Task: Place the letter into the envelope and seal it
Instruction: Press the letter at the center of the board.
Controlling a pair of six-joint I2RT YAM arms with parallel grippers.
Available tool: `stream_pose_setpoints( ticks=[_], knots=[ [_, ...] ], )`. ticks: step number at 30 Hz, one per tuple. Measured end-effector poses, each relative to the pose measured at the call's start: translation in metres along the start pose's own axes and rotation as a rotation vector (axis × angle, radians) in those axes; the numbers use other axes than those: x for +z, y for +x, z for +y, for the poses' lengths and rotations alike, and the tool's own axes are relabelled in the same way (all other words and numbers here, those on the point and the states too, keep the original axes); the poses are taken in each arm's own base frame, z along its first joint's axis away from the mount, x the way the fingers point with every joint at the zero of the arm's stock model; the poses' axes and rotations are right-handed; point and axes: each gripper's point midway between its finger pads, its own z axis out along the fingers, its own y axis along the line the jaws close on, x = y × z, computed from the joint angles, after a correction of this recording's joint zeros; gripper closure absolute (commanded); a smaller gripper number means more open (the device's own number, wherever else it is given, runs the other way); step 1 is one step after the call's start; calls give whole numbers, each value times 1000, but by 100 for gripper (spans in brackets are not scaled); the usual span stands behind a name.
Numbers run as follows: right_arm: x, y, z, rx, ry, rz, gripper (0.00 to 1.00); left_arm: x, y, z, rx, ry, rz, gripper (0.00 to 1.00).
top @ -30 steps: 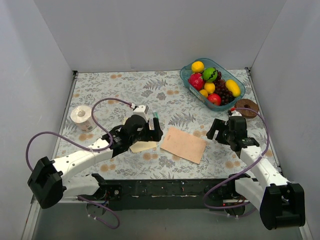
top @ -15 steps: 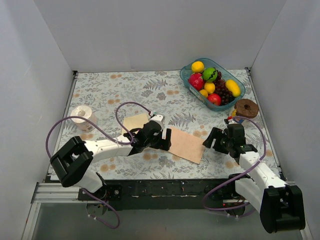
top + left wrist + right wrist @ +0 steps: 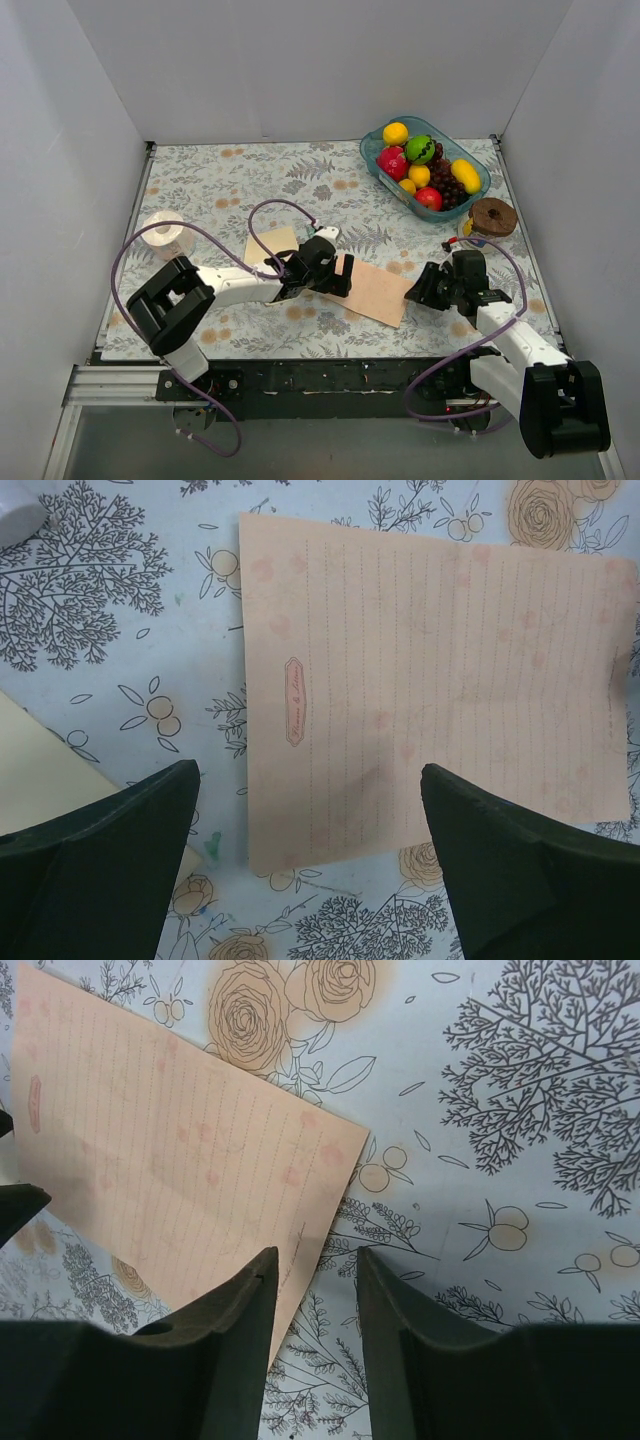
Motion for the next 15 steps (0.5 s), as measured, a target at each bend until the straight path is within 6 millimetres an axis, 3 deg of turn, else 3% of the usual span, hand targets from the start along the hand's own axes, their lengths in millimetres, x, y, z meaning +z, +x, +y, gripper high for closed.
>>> stream_pose_setpoints(
  ticks=[15],
  knots=[
    [8, 2, 6, 17, -46, 23, 68, 9, 3, -6, 4, 29, 17, 8]
  ],
)
